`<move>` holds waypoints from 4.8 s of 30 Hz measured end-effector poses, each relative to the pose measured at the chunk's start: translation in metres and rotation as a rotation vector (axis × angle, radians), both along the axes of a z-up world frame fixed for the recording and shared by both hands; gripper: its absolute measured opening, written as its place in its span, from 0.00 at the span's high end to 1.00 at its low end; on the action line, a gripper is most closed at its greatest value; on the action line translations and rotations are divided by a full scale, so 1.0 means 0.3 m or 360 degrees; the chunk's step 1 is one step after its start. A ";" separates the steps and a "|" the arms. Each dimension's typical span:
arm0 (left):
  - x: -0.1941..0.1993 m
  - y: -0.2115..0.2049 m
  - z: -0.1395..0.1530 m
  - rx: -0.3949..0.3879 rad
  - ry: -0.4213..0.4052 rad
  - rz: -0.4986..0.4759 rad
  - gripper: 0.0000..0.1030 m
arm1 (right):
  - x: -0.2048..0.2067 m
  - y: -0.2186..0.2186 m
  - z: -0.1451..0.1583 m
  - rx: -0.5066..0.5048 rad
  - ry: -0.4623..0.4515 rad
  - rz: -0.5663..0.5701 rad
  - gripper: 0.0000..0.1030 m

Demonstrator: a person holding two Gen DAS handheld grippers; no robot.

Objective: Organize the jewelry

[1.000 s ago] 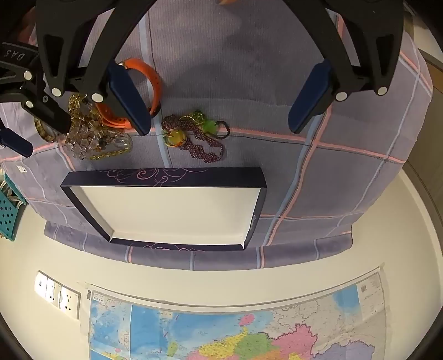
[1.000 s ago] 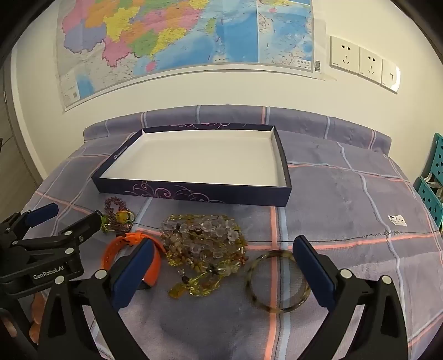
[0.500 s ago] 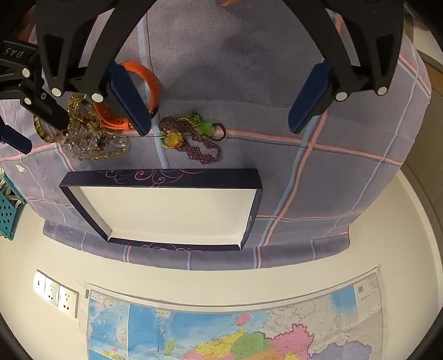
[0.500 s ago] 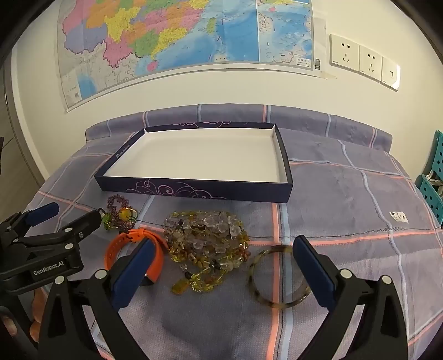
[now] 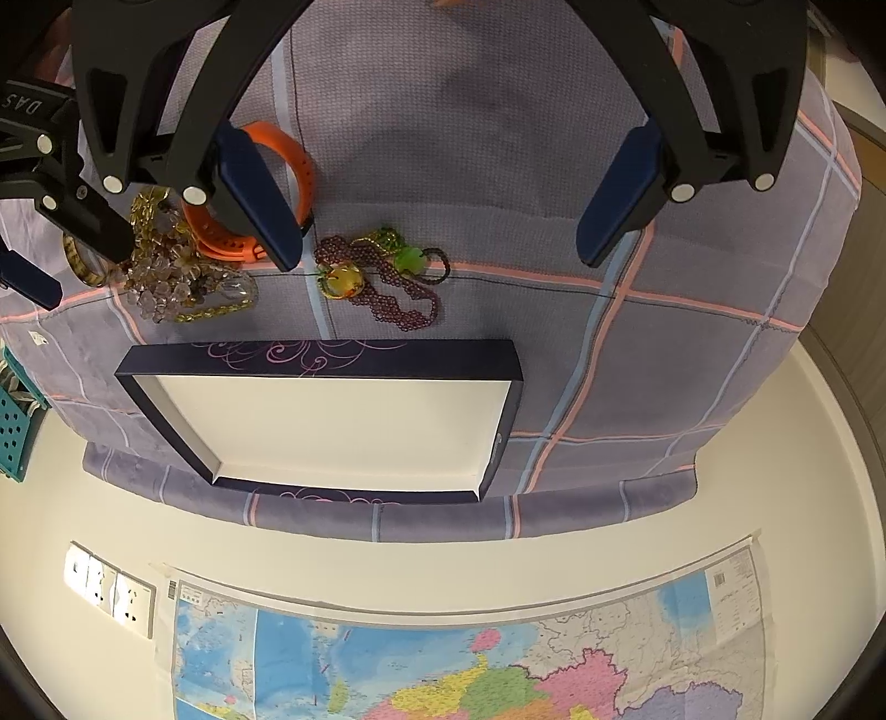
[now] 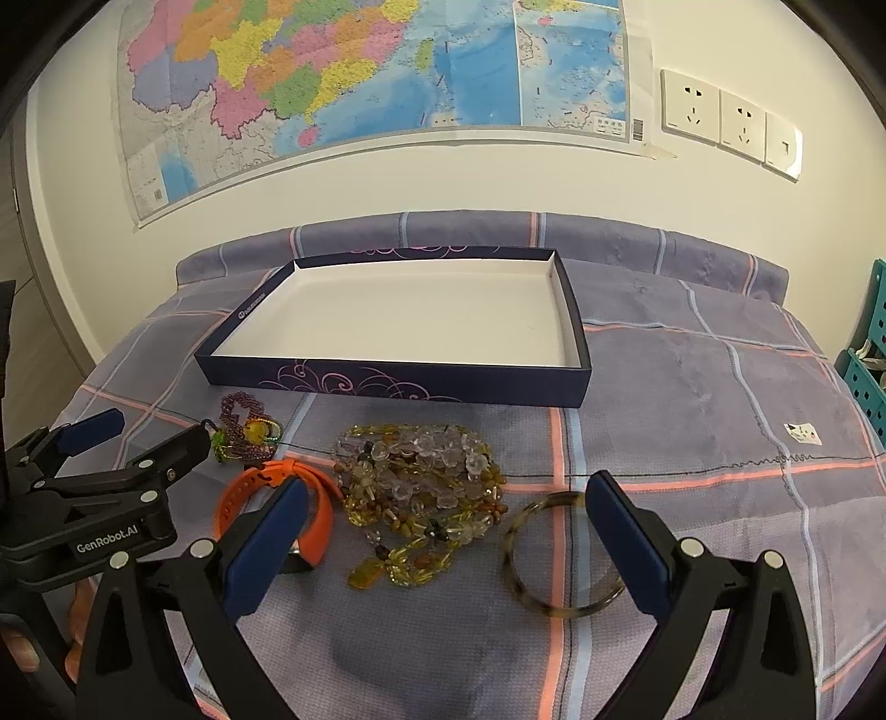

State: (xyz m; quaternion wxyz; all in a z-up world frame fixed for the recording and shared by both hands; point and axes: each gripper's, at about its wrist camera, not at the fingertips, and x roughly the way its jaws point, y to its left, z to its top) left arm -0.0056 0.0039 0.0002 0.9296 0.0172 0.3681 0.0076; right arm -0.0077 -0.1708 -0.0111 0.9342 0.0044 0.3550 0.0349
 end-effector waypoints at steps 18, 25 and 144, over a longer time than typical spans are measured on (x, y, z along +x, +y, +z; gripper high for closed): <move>-0.002 0.006 -0.017 -0.0013 0.0012 0.0010 0.05 | 0.001 -0.002 -0.018 0.0016 0.0018 0.0005 0.06; -0.001 0.004 -0.023 -0.0018 0.0015 -0.0004 0.05 | 0.005 -0.005 -0.026 0.0020 0.0028 0.0006 0.06; 0.427 0.050 0.188 -0.0376 0.0156 -0.0677 0.90 | 0.464 -0.186 0.128 0.0135 0.0052 0.0233 0.94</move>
